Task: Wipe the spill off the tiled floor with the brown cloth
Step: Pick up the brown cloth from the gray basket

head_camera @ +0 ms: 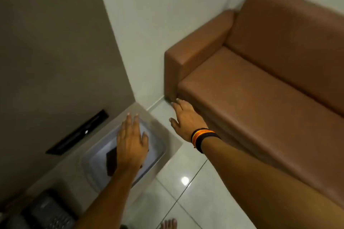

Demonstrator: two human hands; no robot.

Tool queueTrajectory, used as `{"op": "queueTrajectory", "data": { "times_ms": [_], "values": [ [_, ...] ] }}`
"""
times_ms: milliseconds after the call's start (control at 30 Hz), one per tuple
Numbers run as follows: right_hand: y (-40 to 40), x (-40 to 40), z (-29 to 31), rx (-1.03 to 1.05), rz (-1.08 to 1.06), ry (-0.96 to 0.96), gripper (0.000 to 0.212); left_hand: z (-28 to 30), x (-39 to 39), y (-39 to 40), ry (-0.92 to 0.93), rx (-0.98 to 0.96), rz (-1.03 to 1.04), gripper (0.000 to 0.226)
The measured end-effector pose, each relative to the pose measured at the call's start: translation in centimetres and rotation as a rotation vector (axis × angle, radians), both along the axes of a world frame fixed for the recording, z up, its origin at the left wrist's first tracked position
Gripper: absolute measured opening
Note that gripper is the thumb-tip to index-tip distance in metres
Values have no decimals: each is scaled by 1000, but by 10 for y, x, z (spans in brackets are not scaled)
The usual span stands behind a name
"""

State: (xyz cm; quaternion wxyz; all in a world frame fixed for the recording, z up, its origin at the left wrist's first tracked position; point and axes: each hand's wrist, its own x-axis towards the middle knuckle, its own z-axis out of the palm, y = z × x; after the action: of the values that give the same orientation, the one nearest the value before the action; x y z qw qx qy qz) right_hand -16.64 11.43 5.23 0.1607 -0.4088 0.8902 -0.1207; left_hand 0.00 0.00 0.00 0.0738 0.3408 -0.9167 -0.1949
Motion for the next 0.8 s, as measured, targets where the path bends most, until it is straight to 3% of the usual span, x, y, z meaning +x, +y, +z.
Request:
{"op": "queueTrajectory", "data": {
  "times_ms": [67,133,267,367,500,600,800],
  "values": [
    [-23,18,-49,53,10,-130,53,-49,25,-13,15,188,192,58],
    [-40,41,-96,128,1,-256,47,-92,50,-24,-82,371,393,58],
    [-80,73,-172,159,-81,-443,40,-151,72,-47,-198,493,634,71],
    [-104,91,-218,213,-122,-513,47,-184,77,-59,-254,566,770,83],
    [-120,109,-257,182,-211,-419,63,-209,77,-62,-286,543,844,87],
    [-127,118,-267,197,-219,-354,56,-214,69,-64,-235,535,856,70],
    [-119,110,-254,-56,-513,-736,28,-195,47,-50,57,514,796,37]
  ]
}}
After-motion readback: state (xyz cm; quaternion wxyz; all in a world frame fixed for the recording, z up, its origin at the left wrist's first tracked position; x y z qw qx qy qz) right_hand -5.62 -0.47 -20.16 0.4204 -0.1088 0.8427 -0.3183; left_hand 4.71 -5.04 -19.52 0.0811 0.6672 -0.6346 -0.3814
